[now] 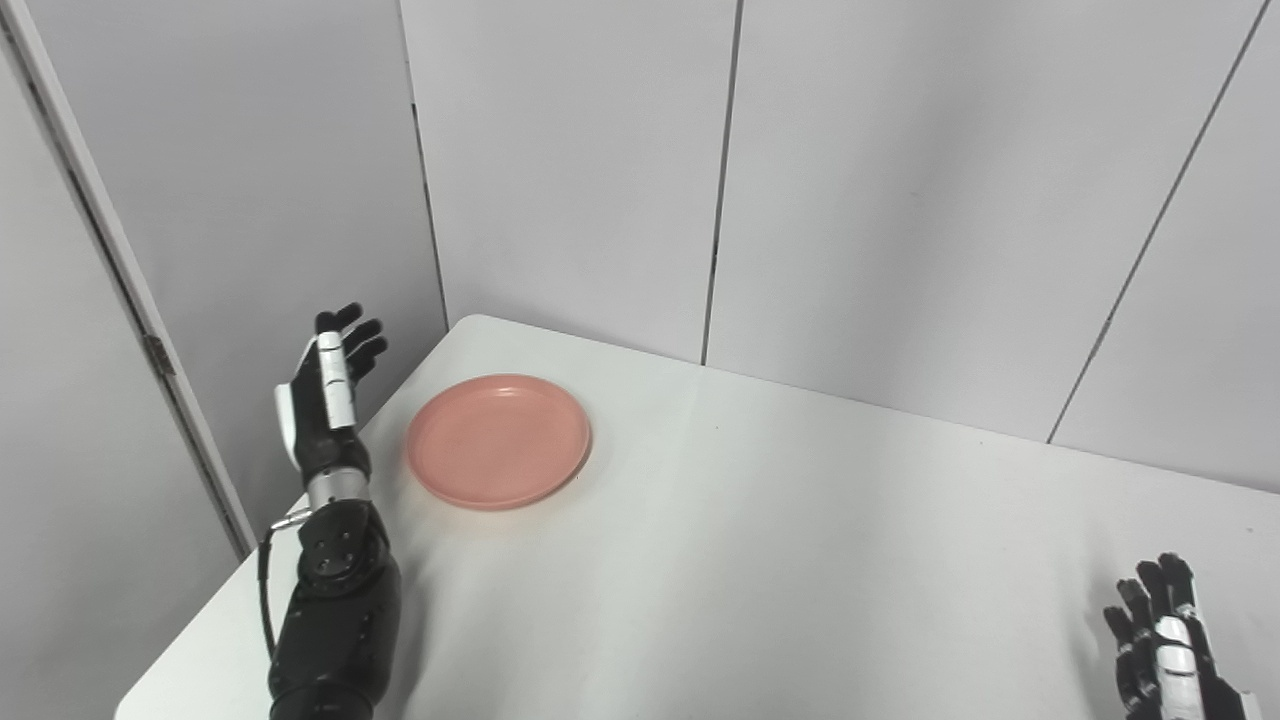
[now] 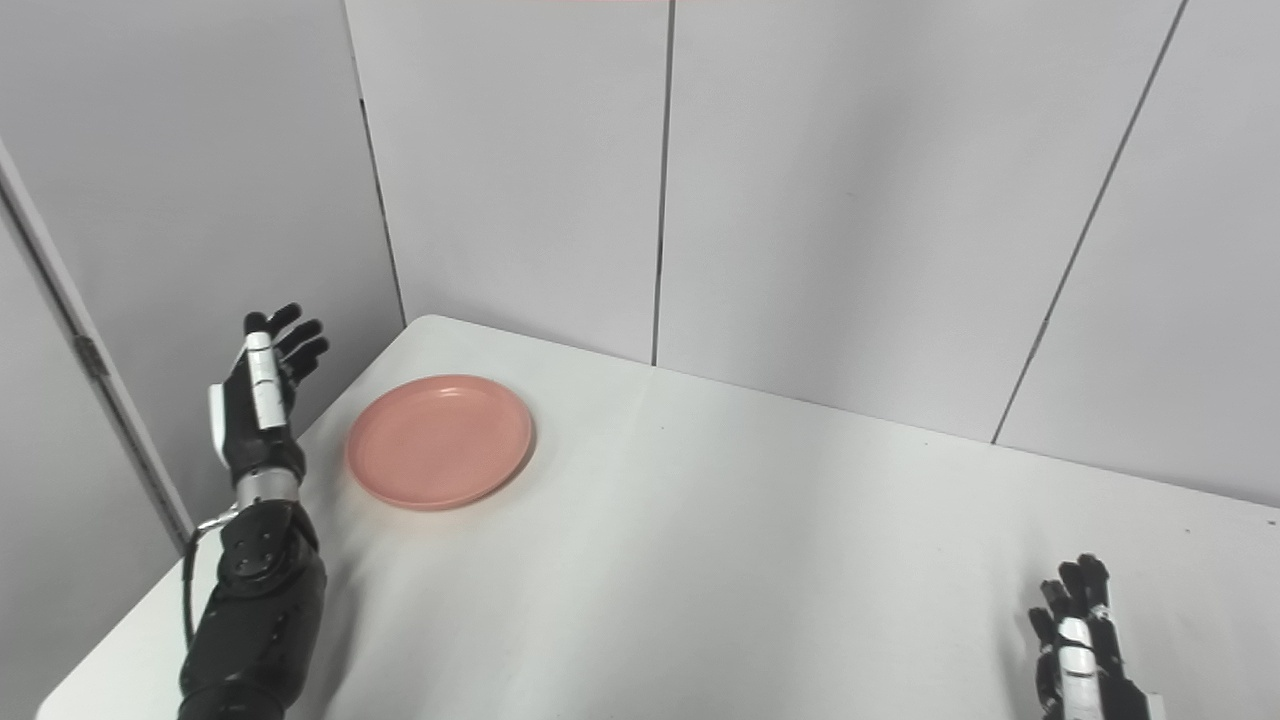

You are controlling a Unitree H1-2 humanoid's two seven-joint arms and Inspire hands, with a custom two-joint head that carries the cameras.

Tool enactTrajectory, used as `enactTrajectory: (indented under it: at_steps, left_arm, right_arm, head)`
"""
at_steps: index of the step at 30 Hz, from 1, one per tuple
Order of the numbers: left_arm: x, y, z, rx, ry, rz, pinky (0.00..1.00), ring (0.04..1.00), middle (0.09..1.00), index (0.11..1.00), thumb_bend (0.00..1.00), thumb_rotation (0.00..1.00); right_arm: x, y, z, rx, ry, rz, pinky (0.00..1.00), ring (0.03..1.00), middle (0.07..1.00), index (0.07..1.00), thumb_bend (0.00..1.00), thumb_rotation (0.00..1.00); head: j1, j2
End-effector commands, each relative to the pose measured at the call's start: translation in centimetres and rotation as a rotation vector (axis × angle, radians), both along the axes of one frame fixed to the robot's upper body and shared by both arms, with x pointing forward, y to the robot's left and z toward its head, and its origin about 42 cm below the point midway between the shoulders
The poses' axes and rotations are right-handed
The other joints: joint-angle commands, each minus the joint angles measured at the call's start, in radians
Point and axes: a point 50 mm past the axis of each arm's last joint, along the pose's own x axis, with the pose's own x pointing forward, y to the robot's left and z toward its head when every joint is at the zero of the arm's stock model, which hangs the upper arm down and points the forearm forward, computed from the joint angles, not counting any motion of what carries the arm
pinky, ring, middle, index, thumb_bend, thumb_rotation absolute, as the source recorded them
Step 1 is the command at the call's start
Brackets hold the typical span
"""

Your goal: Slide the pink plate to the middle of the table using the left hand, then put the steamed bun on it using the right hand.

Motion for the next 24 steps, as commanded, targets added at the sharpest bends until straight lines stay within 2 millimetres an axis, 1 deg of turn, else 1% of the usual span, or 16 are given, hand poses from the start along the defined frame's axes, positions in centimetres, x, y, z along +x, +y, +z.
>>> enactTrajectory:
  at_steps: [1,4,7,8,9,11,12,13,14,15,16,19,21,24]
  left_arm:
    - [1.4,1.1,3.0,0.043,-0.106,0.017,0.77,0.699,0.707,0.705,0.74,1.00]
    - [1.4,1.7,2.4,0.060,-0.085,0.019,0.74,0.709,0.718,0.720,0.74,1.00]
    - [1.4,2.0,1.7,0.069,-0.058,0.024,0.74,0.717,0.721,0.727,0.73,1.00]
    - [1.4,2.1,1.3,0.073,-0.049,0.024,0.75,0.724,0.721,0.736,0.71,1.00]
    - [1.4,2.1,1.1,0.076,-0.044,0.024,0.77,0.735,0.725,0.763,0.70,1.00]
    - [1.6,2.1,0.7,0.070,-0.036,0.019,0.79,0.740,0.727,0.778,0.69,1.00]
    - [1.7,2.1,0.6,0.063,-0.030,0.011,0.78,0.732,0.734,0.804,0.70,1.00]
    - [1.7,1.9,0.4,0.058,-0.023,-0.002,0.76,0.727,0.739,0.811,0.71,1.00]
    - [1.8,1.9,0.4,0.056,-0.018,-0.011,0.76,0.728,0.743,0.797,0.71,1.00]
    - [1.8,1.5,0.3,0.058,0.008,-0.041,0.76,0.729,0.745,0.788,0.71,1.00]
    - [1.8,1.2,0.3,0.058,0.027,-0.062,0.83,0.766,0.761,0.769,0.75,1.00]
    - [1.9,0.1,0.0,0.047,0.066,-0.140,0.90,0.802,0.780,0.773,0.76,1.00]
    - [2.0,-0.6,-0.2,0.038,0.078,-0.166,0.92,0.819,0.786,0.779,0.76,1.00]
    - [2.4,-1.5,-0.5,0.044,0.103,-0.192,0.91,0.822,0.794,0.784,0.76,1.00]
  right_arm:
    - [-0.7,-0.4,-1.6,0.015,0.018,-0.004,1.00,1.000,1.000,1.000,0.35,0.85]
    - [-0.7,-0.3,-1.6,0.005,0.012,-0.006,1.00,1.000,1.000,1.000,0.31,0.86]
    - [-0.6,-0.3,-1.7,0.012,0.011,0.003,1.00,1.000,1.000,1.000,0.30,0.88]
    - [-0.6,-0.3,-1.7,0.012,0.011,0.003,1.00,1.000,1.000,1.000,0.28,0.88]
    - [-0.7,-0.3,-1.7,0.011,0.010,0.003,1.00,1.000,1.000,1.000,0.27,0.90]
    - [-0.7,-0.3,-1.7,0.010,0.009,0.003,1.00,1.000,1.000,1.000,0.27,0.92]
    - [-0.7,-0.3,-1.6,0.008,0.010,0.003,1.00,1.000,1.000,1.000,0.26,0.92]
    - [-0.7,-0.2,-1.6,0.004,0.012,0.003,1.00,1.000,1.000,1.000,0.26,0.92]
    - [-0.8,-0.2,-1.6,0.001,0.014,0.003,1.00,1.000,1.000,1.000,0.27,0.92]
    - [-0.8,-0.2,-1.5,0.001,0.013,0.003,1.00,1.000,1.000,1.000,0.27,0.93]
    - [-0.8,-0.3,-1.5,0.002,0.013,0.002,1.00,1.000,1.000,1.000,0.26,0.93]
    - [-0.9,-0.4,-1.5,0.004,0.010,0.001,1.00,1.000,1.000,1.000,0.26,0.93]
    - [-0.9,-0.4,-1.5,0.011,0.008,0.000,1.00,1.000,1.000,1.000,0.24,0.96]
    - [-1.0,-0.4,-1.4,0.014,0.010,0.001,1.00,1.000,1.000,1.000,0.24,0.96]
  head:
    - [-0.002,0.000]
    - [-0.002,-0.002]
    - [-0.001,-0.002]
    - [-0.001,-0.002]
    - [-0.001,-0.002]
    - [-0.003,0.000]
    - [-0.003,0.000]
    - [-0.002,0.002]
    - [-0.002,0.002]
    - [-0.001,0.003]
    - [-0.001,0.003]
    - [0.002,0.005]
    - [0.004,0.007]
    - [0.006,0.008]
